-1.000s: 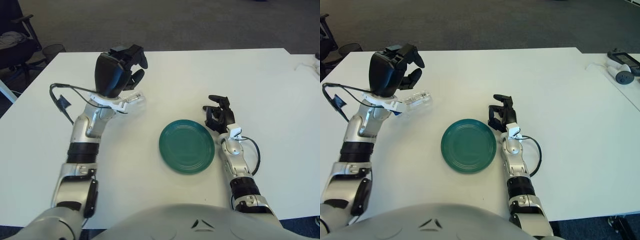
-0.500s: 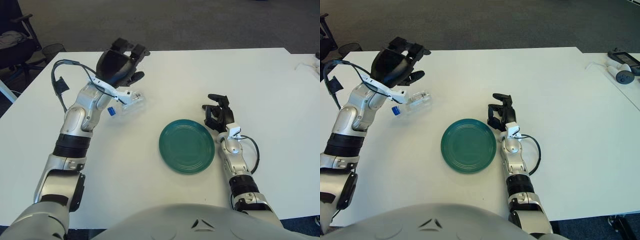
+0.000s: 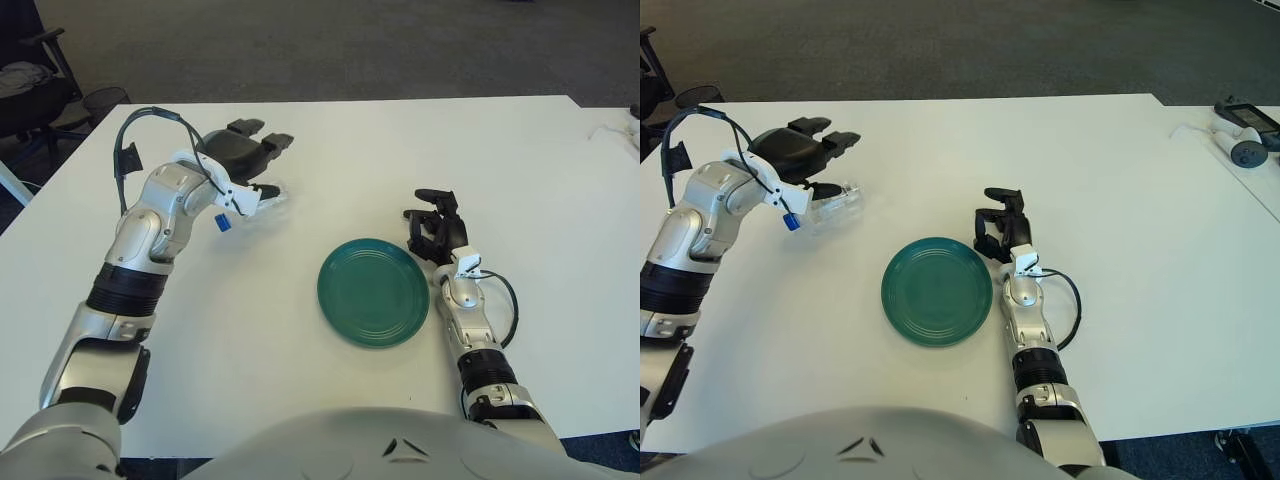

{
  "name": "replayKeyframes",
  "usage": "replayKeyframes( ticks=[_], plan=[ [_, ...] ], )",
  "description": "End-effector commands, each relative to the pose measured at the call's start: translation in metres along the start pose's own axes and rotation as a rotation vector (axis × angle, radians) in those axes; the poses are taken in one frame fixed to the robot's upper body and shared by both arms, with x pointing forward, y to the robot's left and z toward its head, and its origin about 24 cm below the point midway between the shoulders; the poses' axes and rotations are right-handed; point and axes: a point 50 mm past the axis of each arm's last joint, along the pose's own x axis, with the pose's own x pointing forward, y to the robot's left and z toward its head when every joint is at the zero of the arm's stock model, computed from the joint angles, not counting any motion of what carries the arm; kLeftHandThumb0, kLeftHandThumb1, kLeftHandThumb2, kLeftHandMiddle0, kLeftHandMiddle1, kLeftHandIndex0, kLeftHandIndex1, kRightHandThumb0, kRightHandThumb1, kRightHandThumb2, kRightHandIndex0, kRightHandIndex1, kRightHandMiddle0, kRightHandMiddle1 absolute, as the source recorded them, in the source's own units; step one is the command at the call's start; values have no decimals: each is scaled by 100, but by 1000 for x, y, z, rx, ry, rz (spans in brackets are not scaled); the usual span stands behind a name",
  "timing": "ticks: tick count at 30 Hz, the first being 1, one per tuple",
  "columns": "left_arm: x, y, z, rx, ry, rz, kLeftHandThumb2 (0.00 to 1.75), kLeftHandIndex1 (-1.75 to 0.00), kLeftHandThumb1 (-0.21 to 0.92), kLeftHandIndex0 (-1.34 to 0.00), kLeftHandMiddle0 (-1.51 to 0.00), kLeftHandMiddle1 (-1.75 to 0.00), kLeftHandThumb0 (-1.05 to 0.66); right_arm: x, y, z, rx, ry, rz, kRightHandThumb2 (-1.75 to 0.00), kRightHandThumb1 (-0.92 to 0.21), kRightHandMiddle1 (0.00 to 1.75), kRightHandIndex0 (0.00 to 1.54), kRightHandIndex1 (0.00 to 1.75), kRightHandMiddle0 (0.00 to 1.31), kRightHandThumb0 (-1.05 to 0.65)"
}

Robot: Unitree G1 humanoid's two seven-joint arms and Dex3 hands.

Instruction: Put the bottle into the plate.

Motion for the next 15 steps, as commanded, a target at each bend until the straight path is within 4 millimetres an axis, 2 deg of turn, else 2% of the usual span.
replayKeyframes(
  ticks=[1,15],
  plan=[
    [-5,21,-3,20,70,-8,97,0,92,0,0,0,-105,-19,1,-38,-2,212,13,-99,-58,137,30,108,0,-40],
    [1,18,-4,44,199,-144,104,0,92,0,0,0,-105,-13,4,-37,-24,208,38,-104,-53,146,25,113,0,-40]
  ],
)
